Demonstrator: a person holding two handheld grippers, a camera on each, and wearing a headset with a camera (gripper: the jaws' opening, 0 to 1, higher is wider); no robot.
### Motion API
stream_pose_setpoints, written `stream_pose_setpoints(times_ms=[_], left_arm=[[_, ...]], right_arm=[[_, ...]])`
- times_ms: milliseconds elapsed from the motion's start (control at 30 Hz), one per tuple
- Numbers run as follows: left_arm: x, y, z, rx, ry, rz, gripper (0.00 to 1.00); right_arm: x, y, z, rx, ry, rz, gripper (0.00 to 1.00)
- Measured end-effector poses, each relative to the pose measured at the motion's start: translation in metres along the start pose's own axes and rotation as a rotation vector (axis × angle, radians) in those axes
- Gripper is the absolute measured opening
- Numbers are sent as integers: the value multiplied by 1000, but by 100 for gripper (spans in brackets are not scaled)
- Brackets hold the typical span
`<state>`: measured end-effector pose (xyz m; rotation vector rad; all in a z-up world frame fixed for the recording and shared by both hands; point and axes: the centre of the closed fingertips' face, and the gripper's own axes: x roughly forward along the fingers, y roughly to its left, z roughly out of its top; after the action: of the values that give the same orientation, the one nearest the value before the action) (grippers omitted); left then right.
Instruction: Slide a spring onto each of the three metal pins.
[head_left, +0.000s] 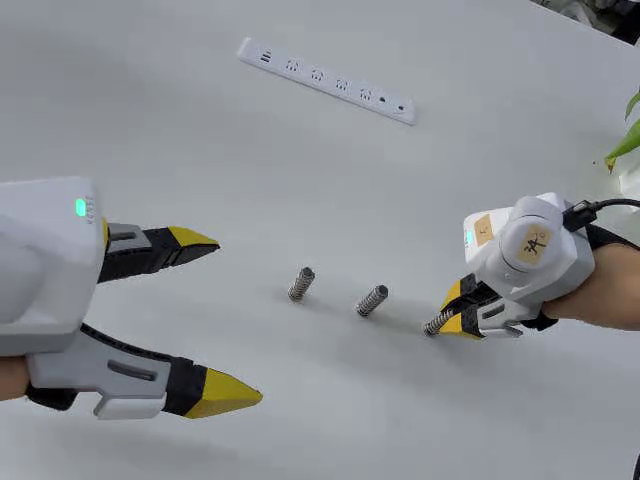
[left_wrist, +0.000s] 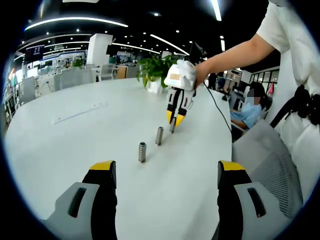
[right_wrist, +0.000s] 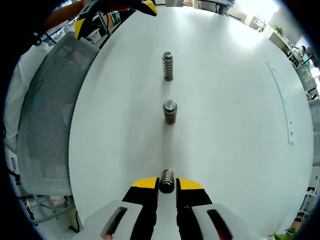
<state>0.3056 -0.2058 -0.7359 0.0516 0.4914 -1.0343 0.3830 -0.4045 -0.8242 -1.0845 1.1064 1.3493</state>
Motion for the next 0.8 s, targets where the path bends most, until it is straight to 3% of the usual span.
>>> stream_pose_setpoints(times_ms=[500,800], left_arm=[[-3,-1,0,19,18,2,84],[-5,-2,3,51,42,-5,91]], right_arm=[[-26,6,3,54,-69,-36,24],[-55,16,2,193,-224,-108,34]])
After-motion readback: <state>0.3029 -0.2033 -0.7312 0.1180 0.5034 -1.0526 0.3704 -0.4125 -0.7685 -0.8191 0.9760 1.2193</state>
